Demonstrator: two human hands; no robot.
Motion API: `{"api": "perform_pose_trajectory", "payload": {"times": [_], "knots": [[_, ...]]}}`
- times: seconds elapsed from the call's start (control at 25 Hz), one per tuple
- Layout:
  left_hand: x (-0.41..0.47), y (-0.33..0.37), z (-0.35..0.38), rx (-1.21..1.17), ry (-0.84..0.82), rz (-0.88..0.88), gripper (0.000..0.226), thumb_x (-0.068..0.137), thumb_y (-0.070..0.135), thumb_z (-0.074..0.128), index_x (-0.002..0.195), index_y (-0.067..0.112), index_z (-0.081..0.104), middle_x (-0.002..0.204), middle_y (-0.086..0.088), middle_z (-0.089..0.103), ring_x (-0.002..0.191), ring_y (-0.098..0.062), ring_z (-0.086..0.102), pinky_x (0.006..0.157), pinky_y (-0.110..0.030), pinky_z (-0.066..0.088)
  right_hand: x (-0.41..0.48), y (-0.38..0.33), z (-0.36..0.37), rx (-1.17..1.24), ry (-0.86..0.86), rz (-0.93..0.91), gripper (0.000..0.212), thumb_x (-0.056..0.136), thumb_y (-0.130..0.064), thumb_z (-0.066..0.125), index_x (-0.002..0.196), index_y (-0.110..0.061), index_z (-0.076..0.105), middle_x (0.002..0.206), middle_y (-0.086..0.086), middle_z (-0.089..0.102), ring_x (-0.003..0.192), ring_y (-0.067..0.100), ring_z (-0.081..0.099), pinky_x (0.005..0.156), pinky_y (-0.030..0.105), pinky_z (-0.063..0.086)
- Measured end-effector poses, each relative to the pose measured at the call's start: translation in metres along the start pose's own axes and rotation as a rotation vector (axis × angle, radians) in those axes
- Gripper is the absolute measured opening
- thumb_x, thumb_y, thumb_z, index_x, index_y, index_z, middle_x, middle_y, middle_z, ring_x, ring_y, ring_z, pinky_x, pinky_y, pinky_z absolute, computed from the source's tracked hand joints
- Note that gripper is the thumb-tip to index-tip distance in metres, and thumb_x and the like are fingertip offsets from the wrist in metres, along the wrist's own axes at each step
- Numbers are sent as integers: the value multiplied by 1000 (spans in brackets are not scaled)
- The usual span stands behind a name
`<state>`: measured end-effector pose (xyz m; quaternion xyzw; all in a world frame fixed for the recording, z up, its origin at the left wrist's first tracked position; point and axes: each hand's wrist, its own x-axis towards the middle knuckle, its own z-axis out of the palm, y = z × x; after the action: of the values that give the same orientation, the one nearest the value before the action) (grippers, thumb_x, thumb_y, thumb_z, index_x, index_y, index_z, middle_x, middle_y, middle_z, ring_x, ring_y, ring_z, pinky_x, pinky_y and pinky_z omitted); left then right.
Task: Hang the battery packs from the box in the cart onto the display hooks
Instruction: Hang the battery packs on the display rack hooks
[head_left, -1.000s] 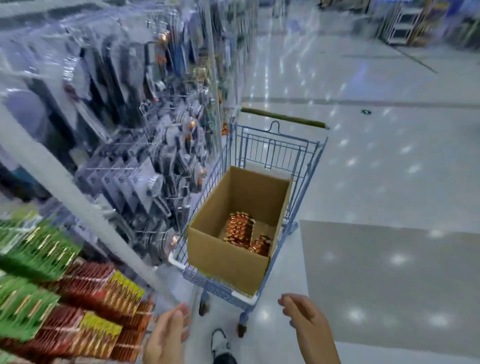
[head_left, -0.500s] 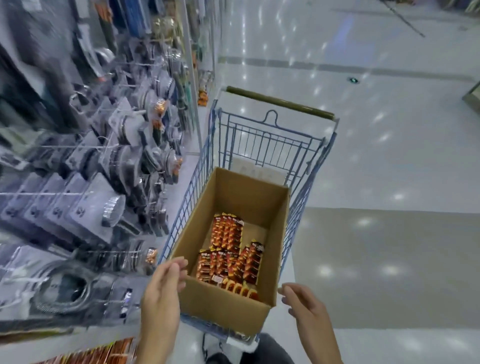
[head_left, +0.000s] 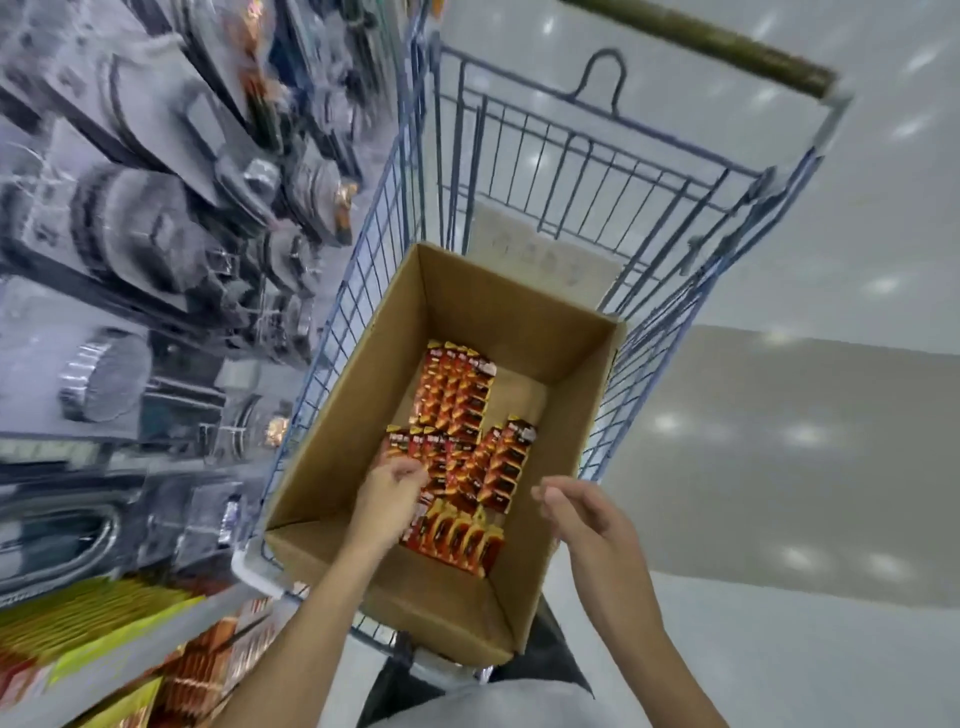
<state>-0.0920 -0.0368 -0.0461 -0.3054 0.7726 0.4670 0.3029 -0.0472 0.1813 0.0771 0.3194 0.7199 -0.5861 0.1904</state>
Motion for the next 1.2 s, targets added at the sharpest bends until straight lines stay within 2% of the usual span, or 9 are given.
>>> {"api": "perform_pose_trajectory", "payload": {"times": [0.2,0.32,0.56,0.64,0.76,0.96,1.04,1.12,1.2], "knots": [[84,-7,76,120,-83,-79,30,102,20,63,131,10,67,129,-6,69,122,-22,62,99,-30,45,46,-11,9,-4,-41,41,14,101,-32,61,104,-33,74,101,-21,73,101,-5,65,85,18,54],[125,-17,130,151,-119,-96,34,103,16,62,135,9,63,131,-7,68,122,-22,63,92,-25,45,63,-12,14,-6,-65,81,13,100,-30,61,104,-33,73,99,-21,72,100,-7,64,79,10,52],[174,-44,205,389,-56,-64,52,94,24,73,141,15,54,141,-9,57,128,-28,59,108,-43,51,79,-4,17,16,-123,208,12,97,-25,66,96,-34,73,93,-25,74,97,-11,65,78,6,51],[172,-46,212,455,-32,-27,46,96,22,71,139,15,55,140,-9,55,125,-27,59,107,-41,52,83,-3,16,12,-115,239,12,96,-24,66,95,-34,73,93,-25,74,96,-10,66,77,6,51],[150,-36,191,252,-27,-96,32,99,14,66,130,14,63,125,-5,67,115,-25,65,99,-37,55,89,-8,15,38,-88,263,13,98,-22,65,97,-32,74,93,-21,75,94,-7,67,75,10,52],[83,7,71,-73,1,-117,19,98,21,70,116,27,68,98,16,68,95,-7,67,86,-29,52,111,-14,42,215,-43,434,11,101,-26,63,109,-25,70,106,-5,73,103,10,69,89,28,56],[48,20,22,-149,22,-62,14,96,25,72,110,31,72,99,9,78,94,-10,73,92,-40,58,133,-2,68,243,-7,531,12,102,-24,60,112,-19,64,105,1,69,100,15,66,86,31,54],[11,30,-14,-239,58,-63,15,94,25,75,109,29,73,97,6,81,88,-16,78,85,-44,61,160,16,97,187,61,598,23,102,-19,56,121,-6,59,102,5,66,93,22,63,86,38,49],[-16,34,-37,-327,98,-105,18,91,25,77,109,26,73,94,3,81,83,-21,80,76,-40,61,189,40,121,158,128,679,33,105,-18,49,134,-2,54,121,12,65,108,32,62,90,37,45]]}}
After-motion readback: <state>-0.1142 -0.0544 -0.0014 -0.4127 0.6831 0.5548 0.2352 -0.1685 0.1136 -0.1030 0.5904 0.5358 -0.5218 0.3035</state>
